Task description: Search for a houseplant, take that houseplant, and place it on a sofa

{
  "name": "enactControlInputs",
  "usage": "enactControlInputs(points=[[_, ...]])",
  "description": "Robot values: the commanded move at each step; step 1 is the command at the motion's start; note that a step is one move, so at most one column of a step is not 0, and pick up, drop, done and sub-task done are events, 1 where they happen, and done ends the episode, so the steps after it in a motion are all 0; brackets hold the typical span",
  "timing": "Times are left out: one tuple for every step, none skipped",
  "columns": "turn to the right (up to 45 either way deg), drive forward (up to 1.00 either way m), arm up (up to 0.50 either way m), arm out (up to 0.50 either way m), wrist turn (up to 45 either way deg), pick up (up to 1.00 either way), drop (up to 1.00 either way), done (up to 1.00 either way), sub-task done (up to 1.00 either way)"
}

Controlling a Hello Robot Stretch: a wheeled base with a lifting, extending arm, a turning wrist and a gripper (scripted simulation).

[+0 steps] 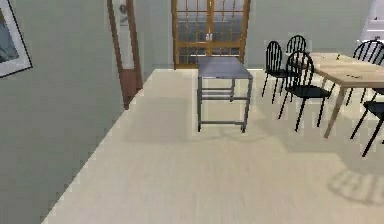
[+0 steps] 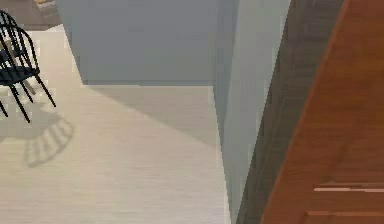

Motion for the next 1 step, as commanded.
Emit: enactControlInputs(points=[[-9.0, 0.0, 0.0, 0.0, 0.0, 0.0, 0.0, 0.0, 0.0]])
